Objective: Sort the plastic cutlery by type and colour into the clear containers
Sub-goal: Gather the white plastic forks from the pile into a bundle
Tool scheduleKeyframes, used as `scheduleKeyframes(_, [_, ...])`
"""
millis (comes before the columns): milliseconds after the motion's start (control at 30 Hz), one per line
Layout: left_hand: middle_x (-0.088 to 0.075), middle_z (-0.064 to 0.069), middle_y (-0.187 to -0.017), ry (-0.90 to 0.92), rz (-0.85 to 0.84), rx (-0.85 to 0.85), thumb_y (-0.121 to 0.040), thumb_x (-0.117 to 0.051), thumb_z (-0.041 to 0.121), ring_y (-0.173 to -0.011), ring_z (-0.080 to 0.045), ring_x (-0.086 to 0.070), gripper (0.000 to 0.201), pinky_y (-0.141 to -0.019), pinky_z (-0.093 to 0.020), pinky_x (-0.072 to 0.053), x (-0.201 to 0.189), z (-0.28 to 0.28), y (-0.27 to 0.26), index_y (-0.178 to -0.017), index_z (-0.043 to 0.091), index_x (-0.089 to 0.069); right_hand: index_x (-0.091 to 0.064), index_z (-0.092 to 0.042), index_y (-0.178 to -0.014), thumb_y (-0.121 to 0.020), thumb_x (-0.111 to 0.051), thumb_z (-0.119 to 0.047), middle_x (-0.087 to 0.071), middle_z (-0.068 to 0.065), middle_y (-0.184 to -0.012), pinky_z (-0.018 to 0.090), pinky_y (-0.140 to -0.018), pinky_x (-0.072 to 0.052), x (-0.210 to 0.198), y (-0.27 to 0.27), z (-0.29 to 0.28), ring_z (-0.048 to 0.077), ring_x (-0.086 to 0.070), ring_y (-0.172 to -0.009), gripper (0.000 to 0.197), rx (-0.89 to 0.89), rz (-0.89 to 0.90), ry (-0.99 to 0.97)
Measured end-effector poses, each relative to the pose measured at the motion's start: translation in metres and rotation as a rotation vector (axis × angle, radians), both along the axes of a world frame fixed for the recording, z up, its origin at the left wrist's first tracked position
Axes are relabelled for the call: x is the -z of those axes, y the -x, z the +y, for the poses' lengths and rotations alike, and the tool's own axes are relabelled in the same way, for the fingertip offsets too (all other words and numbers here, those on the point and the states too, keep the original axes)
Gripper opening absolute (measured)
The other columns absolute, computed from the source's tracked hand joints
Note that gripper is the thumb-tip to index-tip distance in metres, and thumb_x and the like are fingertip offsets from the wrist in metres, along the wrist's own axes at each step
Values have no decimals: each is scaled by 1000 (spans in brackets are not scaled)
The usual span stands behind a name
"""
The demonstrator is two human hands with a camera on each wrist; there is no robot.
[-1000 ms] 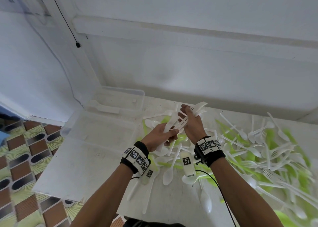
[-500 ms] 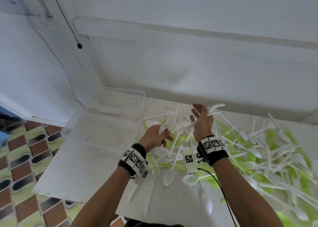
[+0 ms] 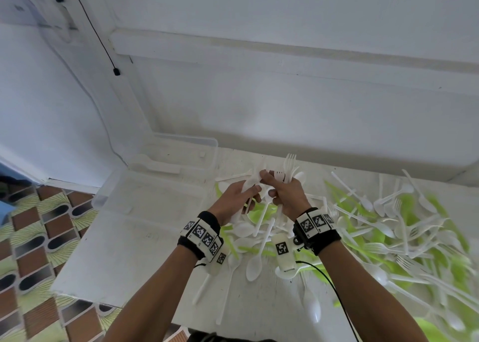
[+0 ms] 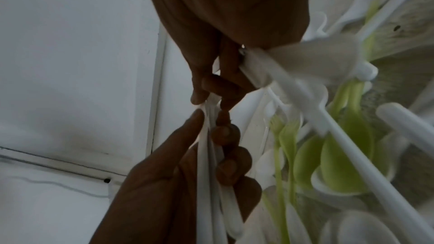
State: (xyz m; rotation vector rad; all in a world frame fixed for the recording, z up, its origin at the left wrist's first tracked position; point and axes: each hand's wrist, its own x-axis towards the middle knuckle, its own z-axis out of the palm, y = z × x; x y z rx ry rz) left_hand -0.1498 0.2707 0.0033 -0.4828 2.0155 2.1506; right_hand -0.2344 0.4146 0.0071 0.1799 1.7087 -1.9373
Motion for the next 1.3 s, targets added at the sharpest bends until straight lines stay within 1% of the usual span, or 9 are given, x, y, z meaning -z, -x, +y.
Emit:
scheduleKeyframes(67, [-58,-3,-72,13,-5,19,-102,-58,27,-57,-15,-51,29,-55,-26,-42,1,-1,1,-109,0,-63,-71,-9,-102,-80,-86,-27,-68,7,-88,19,-39,-31,2,-3,0,9,-46,-49,31,-46,-36,4])
scheduleKeyframes(167, [-49,2,-66,-80,-4,40,-105,-53,25,-58,-12,-47,30,-59,-26,-46,2,-1,2,-129,10,-64,-71,-11,-98,-80,-85,-30,-62,1,-79,18,-39,-30,4,-7,0,9,-45,-52,30,-105,-45,-7])
scheduleKeyframes(333, [-47,-3,-75,-255,-64,-69,-106,-48,22,-56,-15,-43,14,-48,-25,-38,0,0,5,-97,14,-52,-66,-7,-109,-94,-70,-37,-57,-1,-78,19,-41,-31,-5,-3,-6,10,-45,-53,34,-133,-54,-45])
scheduleKeyframes(500, [-48,2,-72,-159,-40,-127,-99,-63,24,-54,-12,-40,13,-46,-25,-35,1,4,7,-98,12,-59,-48,-7,-102,-100,-40,-8,-60,10,-84,23,-45,-36,-5,-1,-10,16,-51,-57,8,-36,-65,40])
scheduleKeyframes(633, [-52,-2,-83,-164,-42,-169,-99,-63,27,-55,-12,-41,20,-47,-25,-35,2,10,8,-107,9,-61,-52,-5,-102,-100,-51,-5,-62,10,-86,25,-52,-48,-2,-3,-10,17,-60,-65,2,-39,-22,1])
scheduleKeyframes(767, [-46,-3,-83,-243,-70,-299,-102,-56,24,-51,-11,-41,17,-44,-24,-34,2,7,13,-108,8,-55,-62,1,-108,-100,-61,-10,-64,7,-84,34,-76,-60,2,-6,-7,17,-63,-76,14,-81,28,27])
scheduleKeyframes(967, [-63,-5,-85,-204,-66,-160,-108,-42,27,-62,-15,-55,29,-54,-28,-45,3,14,10,-125,9,-58,-62,1,-115,-100,-60,-9,-72,17,-98,37,-77,-57,7,-7,-11,27,-69,-88,18,-9,86,81])
scheduleKeyframes(1167, [-56,0,-76,-278,-106,-177,-103,-51,41,-55,-12,-45,32,-52,-28,-41,8,14,13,-105,10,-56,-66,-4,-99,-100,-59,-11,-68,10,-80,25,-60,-51,11,-17,-17,16,-61,-67,10,37,283,-122])
scheduleKeyframes(1300, [-53,0,-79,-120,-87,-147,-103,-55,29,-58,-9,-44,21,-53,-24,-40,13,19,10,-111,9,-51,-58,0,-91,-99,-61,-29,-62,11,-75,30,-60,-49,21,-21,-24,16,-55,-62,30,102,278,-285])
